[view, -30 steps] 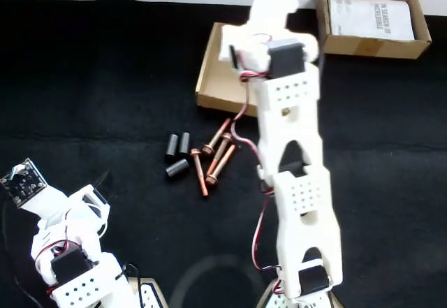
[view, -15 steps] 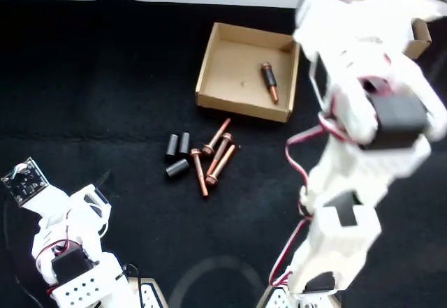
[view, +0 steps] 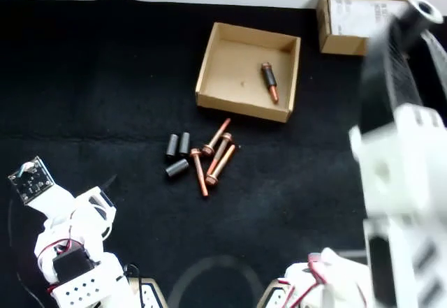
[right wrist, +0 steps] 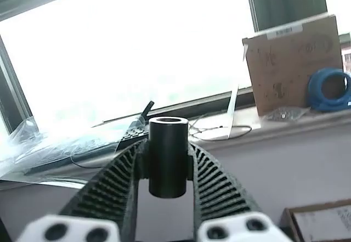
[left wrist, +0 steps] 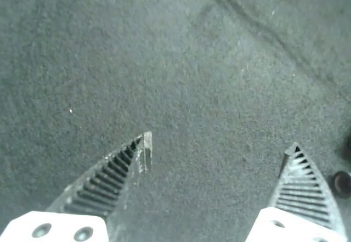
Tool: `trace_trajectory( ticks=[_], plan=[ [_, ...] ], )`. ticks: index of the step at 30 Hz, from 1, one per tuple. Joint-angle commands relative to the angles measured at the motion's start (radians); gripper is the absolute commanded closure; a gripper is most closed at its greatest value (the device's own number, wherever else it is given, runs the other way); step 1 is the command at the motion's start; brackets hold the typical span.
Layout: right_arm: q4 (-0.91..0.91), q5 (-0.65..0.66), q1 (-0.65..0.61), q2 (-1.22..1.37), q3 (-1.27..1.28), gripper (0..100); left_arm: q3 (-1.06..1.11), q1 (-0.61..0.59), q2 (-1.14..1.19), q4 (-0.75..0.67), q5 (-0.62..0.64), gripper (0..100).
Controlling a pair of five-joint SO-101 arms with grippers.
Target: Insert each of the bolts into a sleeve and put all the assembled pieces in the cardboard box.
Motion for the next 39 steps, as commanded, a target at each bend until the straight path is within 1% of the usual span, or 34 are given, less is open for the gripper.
trace_trajectory(
  ticks=[1,3,4,6,9,15,18,21,23,26,28,32,34,39],
  plan=[
    [0.005,0.112,0.013,-0.056,-0.087,99.1,0.018,0.016,-0.007,0.034,-0.054,64],
    [0.005,0.158,0.03,-0.074,-0.087,99.1,0.018,0.016,-0.007,0.054,-0.138,64],
    [0.005,0.17,0.058,-0.077,-0.087,99.1,0.018,0.016,-0.007,0.058,-0.16,64],
    [0.005,0.175,0.133,-0.077,-0.091,99.1,0.018,0.021,-0.007,0.055,-0.172,64],
    [0.005,0.169,0.245,-0.068,-0.087,99.1,0.013,0.07,-0.008,0.057,-0.203,64],
    [0.005,-0.037,0.444,0.042,-0.091,99.1,-0.082,0.096,-0.008,0.068,-0.213,64],
    [0.005,-0.12,0.513,0.104,-0.093,99.1,-0.197,0.097,-0.008,0.124,-0.227,64],
    [0.005,-0.138,0.498,0.119,-0.093,99.1,-0.328,0.097,-0.007,0.242,-0.288,63],
    [0.005,-0.133,0.441,0.093,-0.093,99.1,-0.41,0.097,-0.007,0.327,-0.313,63],
    [0.005,-0.132,0.315,0.033,-0.087,99.1,-0.489,0.091,-0.007,0.367,-0.321,63],
    [0.005,-0.132,0.271,0.005,-0.087,99.1,-0.527,0.094,-0.007,0.379,-0.321,63],
    [0.008,-0.123,0.268,-0.031,-0.085,99.1,-0.595,0.097,-0.005,0.405,-0.321,63],
    [0.01,-0.081,0.265,-0.059,-0.084,99.1,-0.628,0.107,-0.005,0.427,-0.321,63],
    [0.01,-0.017,0.265,-0.128,-0.082,99.1,-0.733,0.189,-0.004,0.494,-0.319,63]
  ],
)
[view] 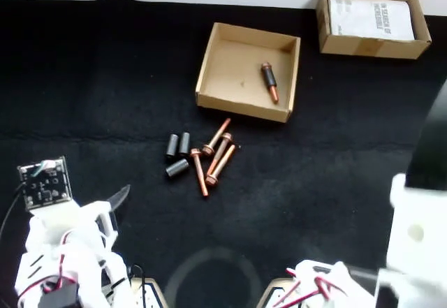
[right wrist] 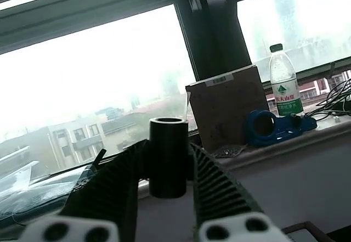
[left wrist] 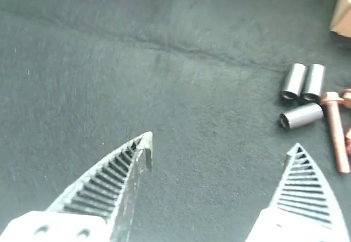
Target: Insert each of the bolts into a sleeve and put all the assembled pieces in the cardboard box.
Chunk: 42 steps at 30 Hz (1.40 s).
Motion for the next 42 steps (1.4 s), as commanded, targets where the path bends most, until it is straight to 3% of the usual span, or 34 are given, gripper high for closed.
trace_trajectory(
  ticks=[1,5,16,20,31,35,42],
  plan=[
    [0.008,0.054,-0.007,-0.036,-0.073,99.1,-0.088,0.07,0.008,0.034,-0.003,63],
    [0.008,0.057,-0.007,-0.142,0.084,99.1,-0.157,0.094,0.105,0.066,0.002,63],
    [-0.047,-0.026,-0.005,-0.596,0.96,99.1,-0.418,0.097,0.504,0.083,0.075,63],
    [-0.216,-0.031,-0.004,-0.713,1.236,99.1,-0.43,0.114,0.519,0.118,0.084,63],
    [-0.892,-0.015,-0.002,-1.156,2.144,99.1,-0.435,0.467,0.627,0.18,0.371,63],
    [-1.096,0.092,-0.007,-1.337,2.425,99.1,-0.464,0.565,0.677,0.18,0.434,63],
    [-1.202,0.163,-0.005,-1.486,2.7,99.1,-0.567,0.627,0.854,0.18,0.445,63]
  ],
)
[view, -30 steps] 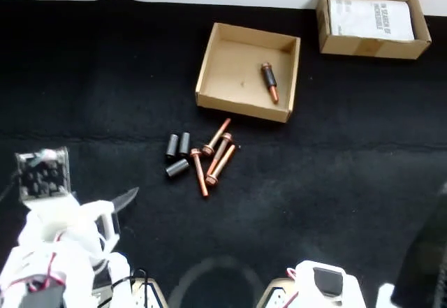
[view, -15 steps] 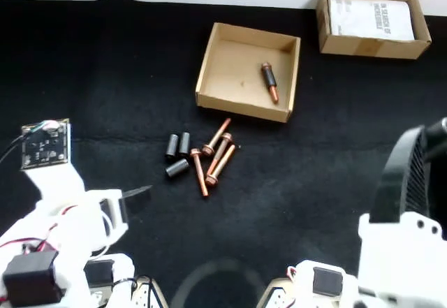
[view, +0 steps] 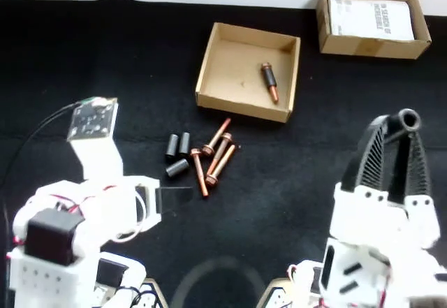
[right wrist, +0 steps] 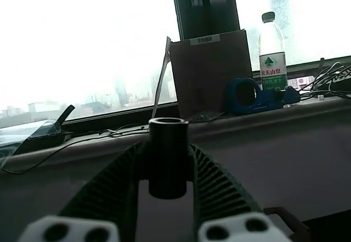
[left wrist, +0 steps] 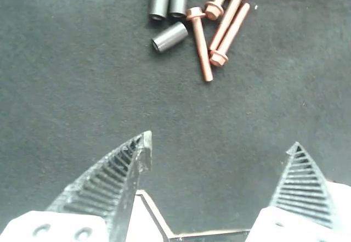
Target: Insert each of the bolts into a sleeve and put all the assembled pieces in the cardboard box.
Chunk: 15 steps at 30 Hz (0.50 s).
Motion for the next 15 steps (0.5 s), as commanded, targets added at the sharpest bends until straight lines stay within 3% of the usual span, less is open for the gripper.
trace_trajectory(
  ticks=[1,5,15],
  plan=[
    [-0.033,0.017,-0.002,-0.019,0.056,99.1,-0.074,0.018,0.111,0.003,0.009,63],
    [-0.062,0.015,-0.004,-0.022,0.124,99.1,-0.122,0.016,0.257,0.003,0.023,63],
    [-0.332,0.02,0.001,-0.024,0.423,99.1,-0.257,0.013,0.641,0.003,0.077,63]
  ],
)
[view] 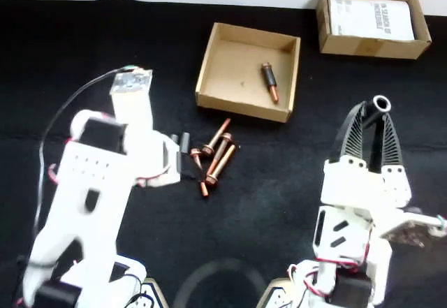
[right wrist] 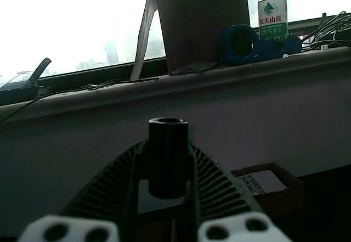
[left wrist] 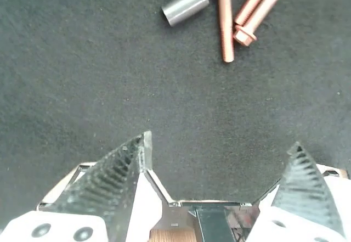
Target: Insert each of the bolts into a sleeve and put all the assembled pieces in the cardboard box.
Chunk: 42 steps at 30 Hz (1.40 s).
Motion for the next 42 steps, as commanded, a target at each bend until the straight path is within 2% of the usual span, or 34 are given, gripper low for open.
trace_trajectory(
  ticks=[1,10,20,23,32,38,42],
  plan=[
    [-0.09,0.012,0.001,-0.013,0.073,99.1,-0.077,0.007,0.117,0.008,0.04,63],
    [-0.148,0.009,0.097,-0.013,0.168,99.1,-0.242,0.013,0.501,0.008,0.103,63],
    [-0.15,0.008,0.117,-0.013,0.191,99.1,-0.472,0.024,0.812,0.008,0.104,63],
    [-0.15,0.008,0.117,-0.013,0.191,99.1,-0.51,0.047,0.885,0.008,0.144,63],
    [-0.15,0.008,0.117,-0.013,0.193,99.1,-0.53,0.137,0.964,0.008,0.152,64],
    [-0.147,0.008,0.117,-0.013,0.194,99.1,-0.585,0.13,0.966,0.008,0.15,79],
    [-0.147,0.008,0.117,-0.013,0.194,99.1,-0.59,0.13,0.966,0.006,0.15,81]
  ],
)
